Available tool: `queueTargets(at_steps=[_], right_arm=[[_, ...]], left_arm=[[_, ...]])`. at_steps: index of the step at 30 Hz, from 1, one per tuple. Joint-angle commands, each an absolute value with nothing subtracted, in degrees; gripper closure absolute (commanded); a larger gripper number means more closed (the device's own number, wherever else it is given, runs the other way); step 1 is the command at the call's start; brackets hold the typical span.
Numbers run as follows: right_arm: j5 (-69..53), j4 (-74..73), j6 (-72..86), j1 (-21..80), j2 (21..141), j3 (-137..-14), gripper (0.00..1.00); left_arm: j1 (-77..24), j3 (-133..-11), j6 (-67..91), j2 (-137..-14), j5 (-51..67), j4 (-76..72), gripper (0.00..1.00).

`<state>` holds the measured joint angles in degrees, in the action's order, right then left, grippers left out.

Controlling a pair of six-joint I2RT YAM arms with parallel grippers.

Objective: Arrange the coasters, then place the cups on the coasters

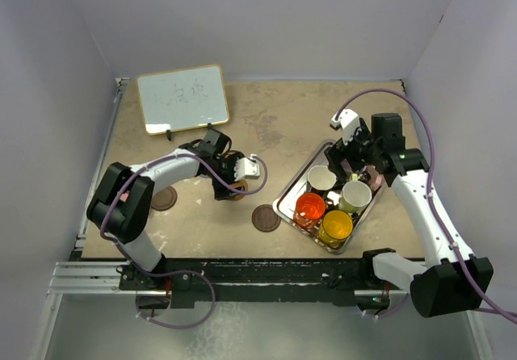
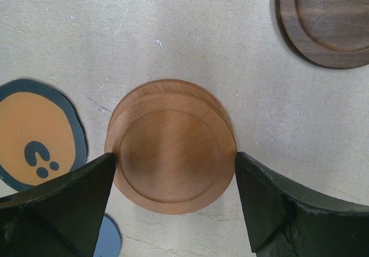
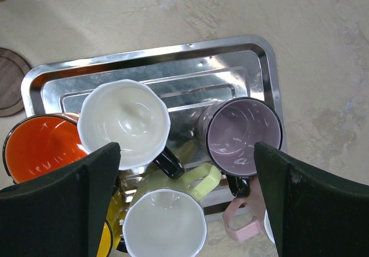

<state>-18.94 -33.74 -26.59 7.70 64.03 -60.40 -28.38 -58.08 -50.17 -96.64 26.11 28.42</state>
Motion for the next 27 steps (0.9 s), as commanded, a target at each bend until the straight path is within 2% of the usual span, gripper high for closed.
queueTargets(at_steps=[1, 9, 20, 27], right_arm=[[-18.7, -33.7, -27.5, 7.5, 64.0, -60.7, 0.0], [-18.8, -33.8, -27.5, 7.5, 64.3, -60.8, 0.0], [-18.8, -33.8, -27.6, 7.5, 64.2, -60.8, 0.0], [-18.7, -33.8, -27.7, 7.5, 64.2, -60.7, 0.0]], left_arm=[[-27.4, -54.5, -52.2, -94.2, 23.2, 28.4, 0.2], [-26.7, -50.2, -53.0, -91.2, 22.0, 29.7, 0.2], [-26.6, -49.6, -49.0, -91.0, 23.5, 23.1, 0.33], [-26.5, -49.0, -47.0, -90.0, 26.7, 22.3, 0.34]])
